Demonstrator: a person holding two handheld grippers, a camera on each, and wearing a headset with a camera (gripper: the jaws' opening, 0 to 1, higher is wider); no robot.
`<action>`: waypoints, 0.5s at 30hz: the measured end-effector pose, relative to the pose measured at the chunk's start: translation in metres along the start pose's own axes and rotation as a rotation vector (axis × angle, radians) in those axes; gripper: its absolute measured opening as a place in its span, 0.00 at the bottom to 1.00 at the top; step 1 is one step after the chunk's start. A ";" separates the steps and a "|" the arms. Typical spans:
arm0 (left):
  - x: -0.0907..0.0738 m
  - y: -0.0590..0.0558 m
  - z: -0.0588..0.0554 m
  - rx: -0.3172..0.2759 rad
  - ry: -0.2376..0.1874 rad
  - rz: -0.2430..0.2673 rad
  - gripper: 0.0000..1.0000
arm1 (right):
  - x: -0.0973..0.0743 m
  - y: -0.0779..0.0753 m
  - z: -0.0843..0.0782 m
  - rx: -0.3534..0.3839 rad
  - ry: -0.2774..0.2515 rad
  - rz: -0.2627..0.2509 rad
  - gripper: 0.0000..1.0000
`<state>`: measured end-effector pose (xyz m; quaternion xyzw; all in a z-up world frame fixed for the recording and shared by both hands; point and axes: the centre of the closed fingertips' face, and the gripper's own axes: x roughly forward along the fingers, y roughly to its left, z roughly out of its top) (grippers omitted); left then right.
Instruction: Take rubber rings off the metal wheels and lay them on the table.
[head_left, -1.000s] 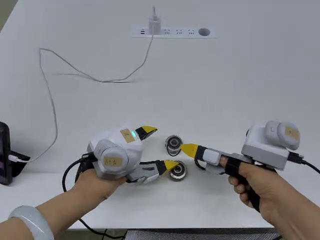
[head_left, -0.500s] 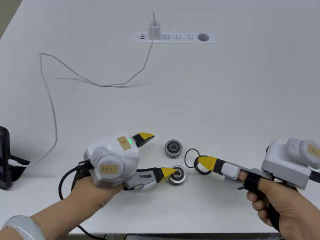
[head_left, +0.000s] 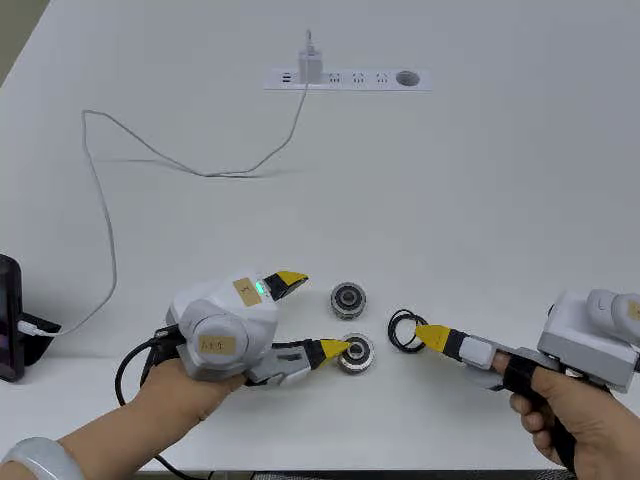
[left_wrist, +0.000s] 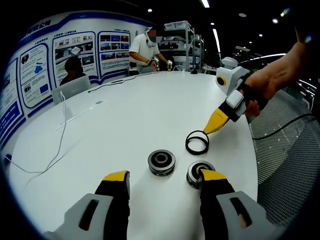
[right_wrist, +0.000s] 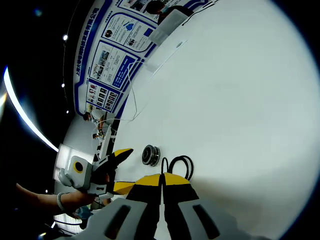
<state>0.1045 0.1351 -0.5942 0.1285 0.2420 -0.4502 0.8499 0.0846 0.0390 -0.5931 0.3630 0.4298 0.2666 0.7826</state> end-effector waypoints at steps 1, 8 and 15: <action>0.000 0.000 0.000 0.003 0.000 0.001 0.57 | 0.000 -0.001 0.000 -0.003 -0.001 -0.003 0.02; 0.000 0.000 -0.001 0.001 0.003 -0.002 0.55 | -0.002 -0.007 0.000 -0.028 -0.006 -0.032 0.05; 0.000 0.001 -0.001 -0.004 0.002 -0.002 0.55 | -0.003 -0.013 0.000 -0.115 0.018 -0.071 0.10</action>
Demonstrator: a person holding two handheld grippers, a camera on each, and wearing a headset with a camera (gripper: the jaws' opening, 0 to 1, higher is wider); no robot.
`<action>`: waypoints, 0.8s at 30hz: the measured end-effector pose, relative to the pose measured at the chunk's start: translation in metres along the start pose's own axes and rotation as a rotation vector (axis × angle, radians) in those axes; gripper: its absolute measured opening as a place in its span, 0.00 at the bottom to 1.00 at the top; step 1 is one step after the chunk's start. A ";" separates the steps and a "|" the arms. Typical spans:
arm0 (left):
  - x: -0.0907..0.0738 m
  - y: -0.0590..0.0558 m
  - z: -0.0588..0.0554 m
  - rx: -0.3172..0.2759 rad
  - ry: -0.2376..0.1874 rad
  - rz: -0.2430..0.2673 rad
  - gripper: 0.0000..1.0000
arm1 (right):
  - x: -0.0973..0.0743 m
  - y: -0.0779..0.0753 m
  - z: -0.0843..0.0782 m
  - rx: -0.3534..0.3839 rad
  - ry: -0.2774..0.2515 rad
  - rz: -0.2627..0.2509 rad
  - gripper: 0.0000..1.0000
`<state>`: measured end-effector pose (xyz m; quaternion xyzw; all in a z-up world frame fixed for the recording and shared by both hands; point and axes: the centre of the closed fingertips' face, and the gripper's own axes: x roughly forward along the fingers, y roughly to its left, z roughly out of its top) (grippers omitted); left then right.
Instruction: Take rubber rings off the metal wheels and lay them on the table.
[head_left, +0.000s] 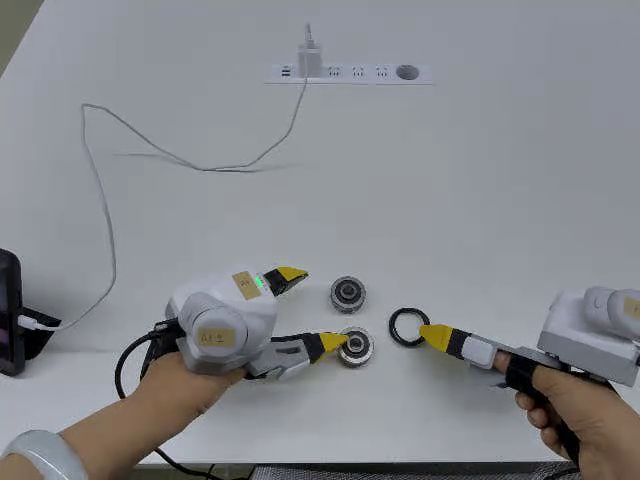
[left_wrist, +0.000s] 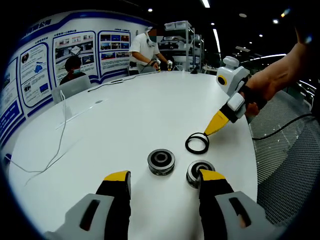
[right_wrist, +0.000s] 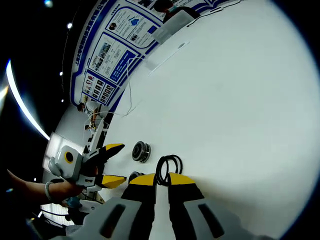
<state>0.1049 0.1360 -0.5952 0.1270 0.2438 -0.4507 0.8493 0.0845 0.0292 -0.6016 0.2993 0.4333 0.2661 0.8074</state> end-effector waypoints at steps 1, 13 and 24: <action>0.000 0.000 0.000 0.001 0.000 -0.001 0.55 | 0.000 0.000 0.000 -0.009 0.005 -0.001 0.10; -0.005 -0.002 0.000 -0.015 -0.008 -0.001 0.55 | -0.005 0.001 0.001 -0.128 0.009 -0.022 0.19; -0.014 -0.011 0.006 -0.035 -0.033 -0.003 0.59 | -0.009 0.016 0.007 -0.315 -0.041 0.013 0.40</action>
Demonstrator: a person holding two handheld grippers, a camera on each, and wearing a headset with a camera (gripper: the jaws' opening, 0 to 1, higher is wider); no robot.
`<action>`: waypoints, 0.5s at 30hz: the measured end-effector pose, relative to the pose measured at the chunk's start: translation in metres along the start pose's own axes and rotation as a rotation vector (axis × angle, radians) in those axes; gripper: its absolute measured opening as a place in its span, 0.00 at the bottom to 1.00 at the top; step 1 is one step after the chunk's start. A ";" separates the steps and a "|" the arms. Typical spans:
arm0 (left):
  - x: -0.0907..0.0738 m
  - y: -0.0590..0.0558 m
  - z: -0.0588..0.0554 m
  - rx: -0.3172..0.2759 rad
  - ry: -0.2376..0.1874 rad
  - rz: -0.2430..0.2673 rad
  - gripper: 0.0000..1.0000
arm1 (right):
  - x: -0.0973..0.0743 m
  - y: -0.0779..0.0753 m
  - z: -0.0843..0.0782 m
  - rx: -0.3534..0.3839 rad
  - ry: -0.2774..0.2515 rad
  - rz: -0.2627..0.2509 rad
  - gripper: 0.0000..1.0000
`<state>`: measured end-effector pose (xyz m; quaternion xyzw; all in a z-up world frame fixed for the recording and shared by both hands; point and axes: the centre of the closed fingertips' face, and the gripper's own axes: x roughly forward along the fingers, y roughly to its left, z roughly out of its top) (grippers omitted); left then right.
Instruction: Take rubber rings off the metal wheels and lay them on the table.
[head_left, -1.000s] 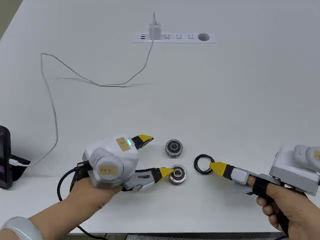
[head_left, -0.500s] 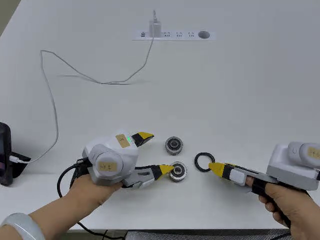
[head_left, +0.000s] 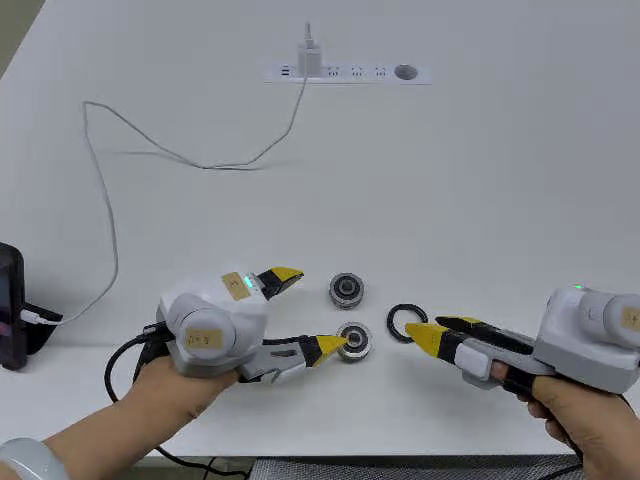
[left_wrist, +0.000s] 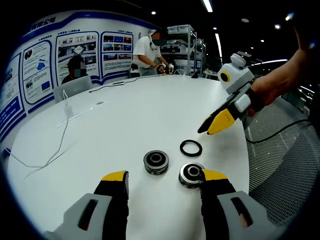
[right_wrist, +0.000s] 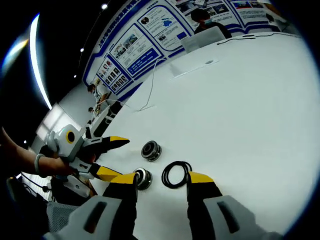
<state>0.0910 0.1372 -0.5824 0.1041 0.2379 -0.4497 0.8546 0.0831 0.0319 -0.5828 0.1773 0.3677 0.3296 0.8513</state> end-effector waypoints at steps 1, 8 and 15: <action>-0.001 -0.001 0.000 -0.003 -0.001 -0.002 0.59 | 0.000 0.001 -0.001 -0.019 0.006 0.002 0.42; -0.011 -0.008 -0.004 -0.024 -0.008 -0.011 0.64 | 0.000 0.011 -0.005 -0.157 0.016 0.008 0.53; -0.024 -0.012 -0.005 -0.051 -0.020 0.001 0.68 | 0.000 0.018 -0.016 -0.293 0.068 0.003 0.59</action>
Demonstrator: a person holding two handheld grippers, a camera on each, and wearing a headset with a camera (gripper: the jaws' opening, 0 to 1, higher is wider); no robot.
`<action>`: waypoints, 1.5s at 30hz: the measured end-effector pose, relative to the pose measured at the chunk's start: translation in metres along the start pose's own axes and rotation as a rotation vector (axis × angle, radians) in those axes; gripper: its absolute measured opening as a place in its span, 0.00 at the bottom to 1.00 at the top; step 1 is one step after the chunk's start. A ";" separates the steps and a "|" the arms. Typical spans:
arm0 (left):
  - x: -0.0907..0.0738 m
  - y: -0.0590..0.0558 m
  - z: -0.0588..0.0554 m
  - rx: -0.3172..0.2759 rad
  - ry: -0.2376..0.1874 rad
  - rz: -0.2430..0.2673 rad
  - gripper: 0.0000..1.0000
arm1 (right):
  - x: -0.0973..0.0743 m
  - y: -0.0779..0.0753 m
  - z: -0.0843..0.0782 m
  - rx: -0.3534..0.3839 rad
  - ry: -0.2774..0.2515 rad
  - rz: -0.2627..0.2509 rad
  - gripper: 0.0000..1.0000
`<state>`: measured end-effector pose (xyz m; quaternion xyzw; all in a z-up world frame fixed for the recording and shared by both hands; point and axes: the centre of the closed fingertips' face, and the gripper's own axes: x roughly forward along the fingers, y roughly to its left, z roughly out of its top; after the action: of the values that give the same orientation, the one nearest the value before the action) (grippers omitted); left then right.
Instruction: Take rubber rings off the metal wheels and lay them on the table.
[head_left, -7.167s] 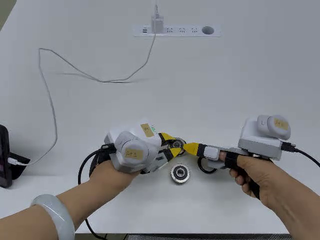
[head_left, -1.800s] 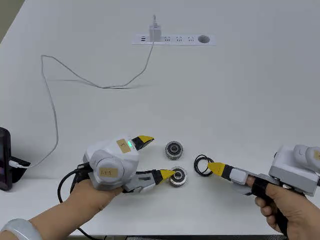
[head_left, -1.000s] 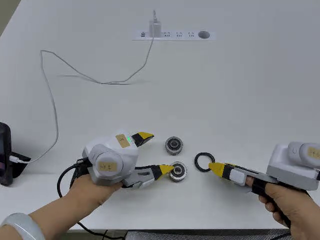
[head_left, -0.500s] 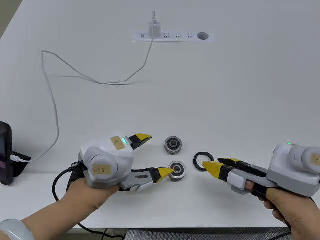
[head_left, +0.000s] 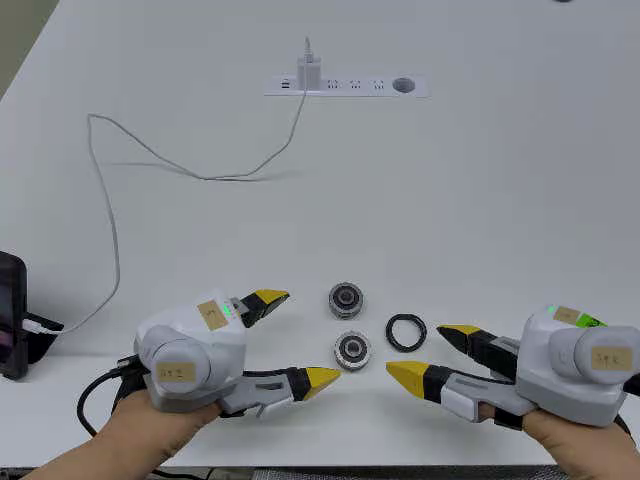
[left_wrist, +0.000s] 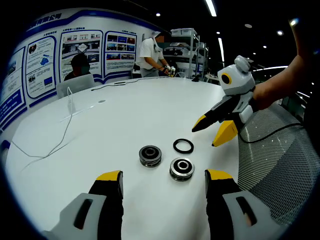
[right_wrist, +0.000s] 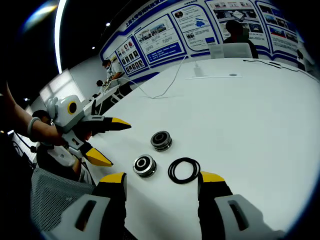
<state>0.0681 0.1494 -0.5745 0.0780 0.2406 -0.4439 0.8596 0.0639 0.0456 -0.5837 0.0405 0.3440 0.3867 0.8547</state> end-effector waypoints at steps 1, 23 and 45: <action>-0.001 0.000 0.000 -0.002 -0.003 0.002 0.70 | 0.000 0.001 0.000 -0.015 0.003 -0.003 0.60; -0.024 -0.015 -0.006 -0.045 -0.015 0.020 0.90 | -0.006 0.010 -0.009 -0.222 0.039 -0.029 0.84; -0.045 -0.031 -0.010 -0.079 -0.030 0.061 0.91 | -0.017 0.022 -0.015 -0.263 0.045 -0.035 0.86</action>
<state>0.0179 0.1675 -0.5586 0.0446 0.2428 -0.4085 0.8787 0.0324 0.0465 -0.5782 -0.0865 0.3103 0.4143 0.8512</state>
